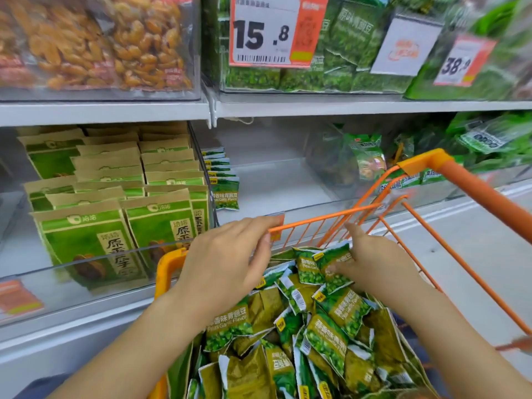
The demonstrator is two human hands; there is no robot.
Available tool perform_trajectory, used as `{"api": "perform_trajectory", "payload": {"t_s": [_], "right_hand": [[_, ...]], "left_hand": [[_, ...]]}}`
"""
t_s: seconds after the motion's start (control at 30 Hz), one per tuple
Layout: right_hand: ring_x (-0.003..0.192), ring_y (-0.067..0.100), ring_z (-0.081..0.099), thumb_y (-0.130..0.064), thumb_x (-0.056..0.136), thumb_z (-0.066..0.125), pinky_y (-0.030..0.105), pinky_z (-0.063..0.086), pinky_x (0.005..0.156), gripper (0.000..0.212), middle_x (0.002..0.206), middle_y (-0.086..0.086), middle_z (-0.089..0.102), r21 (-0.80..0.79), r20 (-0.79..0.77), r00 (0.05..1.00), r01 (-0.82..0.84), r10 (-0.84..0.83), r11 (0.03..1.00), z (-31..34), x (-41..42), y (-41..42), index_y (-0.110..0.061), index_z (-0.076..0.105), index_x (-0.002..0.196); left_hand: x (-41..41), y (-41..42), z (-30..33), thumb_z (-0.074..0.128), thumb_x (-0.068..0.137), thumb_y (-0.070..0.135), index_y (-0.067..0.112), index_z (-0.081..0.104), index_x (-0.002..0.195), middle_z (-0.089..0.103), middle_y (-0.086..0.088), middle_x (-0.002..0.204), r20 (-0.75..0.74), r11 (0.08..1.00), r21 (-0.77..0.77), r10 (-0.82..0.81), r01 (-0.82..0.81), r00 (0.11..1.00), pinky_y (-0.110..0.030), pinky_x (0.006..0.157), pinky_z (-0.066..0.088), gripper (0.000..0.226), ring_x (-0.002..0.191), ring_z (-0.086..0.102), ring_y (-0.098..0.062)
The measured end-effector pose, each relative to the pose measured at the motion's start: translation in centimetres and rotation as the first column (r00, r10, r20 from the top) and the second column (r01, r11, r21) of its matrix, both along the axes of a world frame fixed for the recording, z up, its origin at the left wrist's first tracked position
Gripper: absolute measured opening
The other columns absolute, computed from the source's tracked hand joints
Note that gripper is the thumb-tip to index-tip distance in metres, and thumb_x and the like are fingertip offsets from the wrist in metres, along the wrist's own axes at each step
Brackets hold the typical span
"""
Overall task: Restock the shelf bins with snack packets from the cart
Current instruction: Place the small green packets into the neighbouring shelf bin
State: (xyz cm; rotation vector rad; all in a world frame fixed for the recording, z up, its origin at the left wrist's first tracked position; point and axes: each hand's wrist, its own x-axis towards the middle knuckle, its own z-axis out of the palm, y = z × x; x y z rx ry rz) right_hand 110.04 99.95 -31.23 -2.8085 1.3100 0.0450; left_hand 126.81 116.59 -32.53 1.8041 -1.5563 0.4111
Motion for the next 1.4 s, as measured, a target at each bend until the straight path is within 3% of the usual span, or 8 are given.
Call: {"api": "perform_trajectory", "payload": {"t_s": [0.17, 0.33, 0.57, 0.7, 0.77, 1.0, 1.17, 1.4], "right_hand": [[0.067, 0.006, 0.058, -0.022, 0.083, 0.073, 0.024, 0.048, 0.070, 0.059, 0.077, -0.006, 0.059, 0.326, 0.522, 0.850, -0.124, -0.069, 0.937, 0.8, 0.0, 0.9, -0.025, 0.048, 0.137], [0.058, 0.005, 0.061, -0.009, 0.076, 0.073, 0.014, 0.048, 0.061, 0.062, 0.074, -0.003, 0.056, 0.505, 0.802, 0.553, -0.426, -0.225, 0.751, 3.1, 2.4, 5.1, -0.035, 0.047, 0.126], [0.071, -0.016, 0.059, -0.024, 0.081, 0.067, 0.004, 0.042, 0.066, 0.015, 0.068, -0.031, 0.064, 0.547, 0.741, 0.665, -0.522, -0.089, 0.655, 5.6, 4.9, 6.1, -0.039, 0.064, 0.077], [0.057, -0.006, 0.056, -0.013, 0.073, 0.080, 0.010, 0.045, 0.063, 0.025, 0.056, -0.015, 0.064, 0.570, 0.664, 0.747, -0.467, -0.043, 0.675, 6.3, 6.8, 3.8, -0.028, 0.071, 0.055], [0.062, 0.000, 0.060, -0.023, 0.068, 0.084, 0.021, 0.050, 0.066, 0.015, 0.066, -0.008, 0.068, 0.531, 0.674, 0.732, -0.387, -0.100, 0.754, 5.9, 8.5, 1.7, -0.018, 0.073, 0.076], [0.065, 0.022, 0.063, -0.024, 0.075, 0.081, 0.043, 0.057, 0.080, 0.033, 0.069, 0.009, 0.060, 0.530, 0.431, 0.892, -0.127, -0.137, 0.838, 2.0, 18.0, -2.4, -0.015, 0.052, 0.061], [0.095, 0.029, 0.069, -0.020, 0.081, 0.076, 0.041, 0.054, 0.089, 0.051, 0.105, 0.015, 0.067, 0.593, 0.309, 0.930, -0.024, -0.200, 0.805, -1.7, 21.8, -2.9, 0.001, 0.054, 0.122], [0.080, 0.029, 0.063, -0.033, 0.079, 0.076, 0.028, 0.046, 0.060, 0.032, 0.073, 0.007, 0.058, 0.376, 0.305, 0.952, -0.154, 0.034, 0.914, -2.8, 23.1, -3.2, -0.011, 0.054, 0.070]], "left_hand": [[-0.2, 0.1, 1.1, 0.048, 0.089, 0.056, 0.032, 0.068, 0.089, 0.070, 0.010, 0.073, -0.662, 0.997, 0.053, -0.011, 0.061, 0.750, -0.037, 0.068, 0.056, 0.031, 0.068, 0.067, -0.006], [-0.9, 0.0, 2.8, 0.063, 0.081, 0.057, 0.028, 0.067, 0.071, 0.068, 0.015, 0.064, -0.915, 0.978, 0.078, -0.006, 0.193, 0.402, -0.027, 0.071, 0.058, 0.031, 0.068, 0.068, -0.005], [-0.1, 0.7, 3.9, 0.059, 0.093, 0.025, 0.017, 0.065, 0.084, 0.053, 0.018, 0.044, -0.858, 0.994, -0.012, -0.066, 0.109, 0.510, -0.007, 0.045, 0.032, 0.014, 0.041, 0.046, 0.006], [1.5, 1.9, 3.3, 0.048, 0.098, 0.041, 0.022, 0.067, 0.100, 0.066, 0.013, 0.067, -0.264, 0.985, 0.032, 0.173, -0.170, 0.949, -0.024, 0.050, 0.046, 0.027, 0.061, 0.061, -0.004], [2.9, 2.3, 3.1, 0.048, 0.095, 0.032, 0.018, 0.071, 0.098, 0.068, 0.006, 0.078, 0.029, 0.948, -0.062, 0.313, -0.311, 0.949, -0.026, 0.058, 0.043, 0.027, 0.080, 0.059, -0.011], [6.9, 2.7, 1.6, 0.048, 0.093, 0.027, 0.015, 0.066, 0.108, 0.069, 0.001, 0.103, 0.042, 0.918, 0.078, 0.386, -0.388, 0.921, -0.034, 0.098, 0.028, 0.027, 0.114, 0.053, -0.026], [7.2, 2.9, 1.8, 0.046, 0.095, 0.034, 0.015, 0.063, 0.114, 0.066, -0.001, 0.106, 0.117, 0.905, 0.162, 0.377, -0.392, 0.919, -0.033, 0.094, 0.029, 0.032, 0.107, 0.055, -0.025], [7.2, 3.0, 1.9, 0.048, 0.093, 0.032, 0.015, 0.063, 0.114, 0.065, -0.001, 0.106, 0.152, 0.904, 0.170, 0.370, -0.393, 0.917, -0.033, 0.094, 0.029, 0.031, 0.108, 0.055, -0.025]]}}
